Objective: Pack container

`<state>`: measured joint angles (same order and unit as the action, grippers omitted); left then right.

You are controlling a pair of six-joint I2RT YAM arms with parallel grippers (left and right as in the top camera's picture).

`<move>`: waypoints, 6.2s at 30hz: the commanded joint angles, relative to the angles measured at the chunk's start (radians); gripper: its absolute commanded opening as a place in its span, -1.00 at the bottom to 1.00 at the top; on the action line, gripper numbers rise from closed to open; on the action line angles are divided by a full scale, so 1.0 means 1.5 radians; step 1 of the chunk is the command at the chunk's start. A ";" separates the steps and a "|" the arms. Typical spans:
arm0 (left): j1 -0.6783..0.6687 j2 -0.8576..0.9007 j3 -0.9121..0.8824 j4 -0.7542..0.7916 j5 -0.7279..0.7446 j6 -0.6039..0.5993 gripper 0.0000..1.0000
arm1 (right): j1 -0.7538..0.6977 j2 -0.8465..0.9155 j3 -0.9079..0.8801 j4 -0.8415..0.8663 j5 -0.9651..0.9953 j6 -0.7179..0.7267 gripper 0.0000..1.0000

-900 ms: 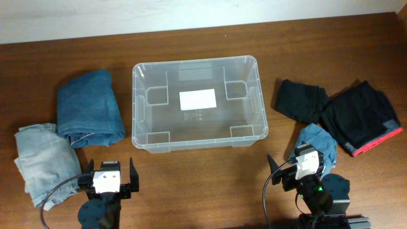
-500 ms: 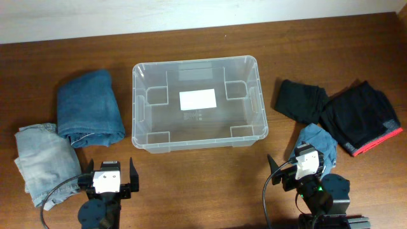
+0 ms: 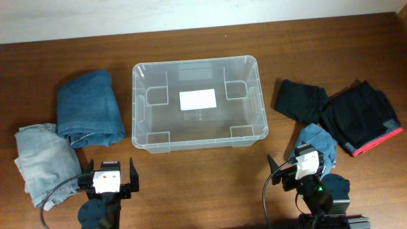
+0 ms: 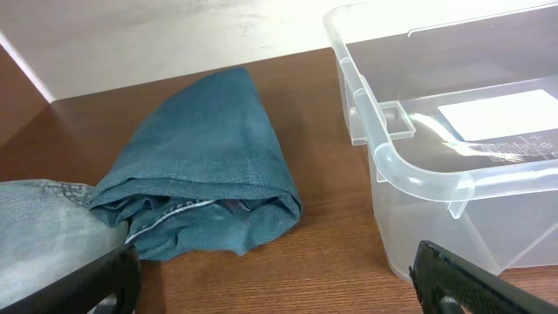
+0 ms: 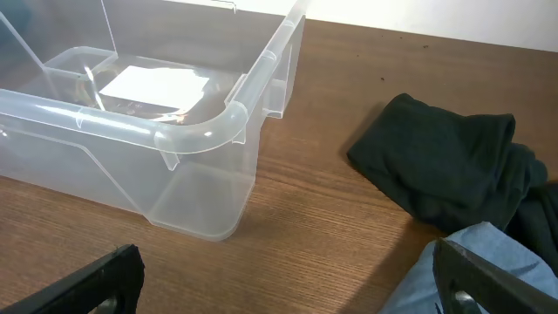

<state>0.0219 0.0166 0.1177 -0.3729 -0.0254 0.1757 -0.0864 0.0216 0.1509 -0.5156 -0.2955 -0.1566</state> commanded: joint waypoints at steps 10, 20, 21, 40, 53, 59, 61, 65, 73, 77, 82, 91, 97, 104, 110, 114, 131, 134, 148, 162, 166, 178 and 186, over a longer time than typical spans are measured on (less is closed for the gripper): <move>0.001 -0.007 -0.004 0.004 0.005 -0.001 0.99 | -0.004 -0.004 -0.004 0.012 -0.034 0.017 0.97; 0.001 -0.007 -0.004 0.004 0.005 -0.001 0.99 | -0.004 0.071 0.166 0.001 -0.062 0.183 0.97; 0.001 -0.007 -0.004 0.004 0.005 -0.001 0.99 | -0.004 0.120 0.225 -0.043 -0.024 0.183 0.97; 0.001 -0.007 -0.004 0.004 0.005 -0.001 0.99 | -0.313 0.798 0.679 -0.295 0.018 0.387 0.97; 0.001 -0.007 -0.004 0.004 0.005 -0.001 0.99 | -0.666 1.091 0.679 -0.255 -0.165 0.279 0.97; 0.001 -0.007 -0.004 0.004 0.005 -0.001 0.99 | -0.676 1.159 0.679 -0.209 -0.154 0.234 0.97; 0.001 -0.007 -0.004 0.004 0.005 -0.001 0.99 | -0.676 1.173 0.678 -0.186 -0.120 0.224 0.97; 0.001 -0.007 -0.004 0.004 0.005 -0.001 0.99 | -0.675 1.189 0.678 -0.146 -0.151 0.198 0.97; 0.001 -0.007 -0.004 0.004 0.005 -0.001 0.99 | -0.667 1.268 0.678 -0.119 -0.218 0.174 0.86; 0.001 -0.007 -0.004 0.004 0.005 -0.001 0.99 | -0.667 1.309 0.678 -0.103 -0.263 0.161 0.85; 0.001 -0.007 -0.004 0.004 0.005 -0.001 0.99 | -0.667 1.337 0.678 -0.081 -0.307 0.142 0.88; 0.001 -0.007 -0.004 0.004 0.005 -0.001 0.99 | -0.668 1.416 0.678 -0.070 -0.337 0.144 0.83; 0.001 -0.007 -0.004 0.004 0.005 -0.001 0.99 | -0.669 1.427 0.678 -0.085 -0.277 0.190 0.39; 0.001 -0.007 -0.004 0.004 0.005 -0.001 0.99 | -0.671 1.424 0.678 -0.122 -0.209 0.223 -0.37; 0.001 -0.007 -0.004 0.004 0.005 -0.001 0.99 | -0.671 1.332 0.678 -0.182 -0.197 0.217 -0.88; 0.001 -0.007 -0.004 0.004 0.005 -0.001 0.99 | -0.664 1.185 0.678 -0.194 -0.224 0.218 -0.92; 0.001 -0.007 -0.004 0.004 0.005 -0.001 0.99 | -0.100 0.646 0.694 -0.022 -0.345 0.385 -0.92; 0.001 -0.007 -0.004 0.004 0.005 -0.001 0.99 | 0.056 0.686 0.694 0.088 -0.333 0.389 -0.92; 0.001 -0.007 -0.004 0.004 0.005 -0.001 0.99 | 0.337 1.202 0.694 0.446 -0.316 0.389 -0.92; 0.001 -0.007 -0.004 0.004 0.005 -0.001 0.99 | 0.374 1.276 0.697 0.529 -0.499 0.390 -0.92; 0.001 -0.007 -0.004 0.004 0.005 -0.001 0.99 | 0.380 1.277 0.696 0.509 -0.471 0.371 -0.92; 0.001 -0.007 -0.004 0.004 0.005 -0.001 0.99 | 0.318 1.273 0.700 0.287 -0.281 0.334 -0.03; 0.001 -0.007 -0.004 0.004 0.005 -0.001 0.99 | 0.304 1.232 0.784 0.114 -0.212 0.348 0.11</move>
<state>0.0219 0.0109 0.1162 -0.3691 -0.0254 0.1753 0.3828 1.9381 1.2396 -0.2573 -0.6968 0.3473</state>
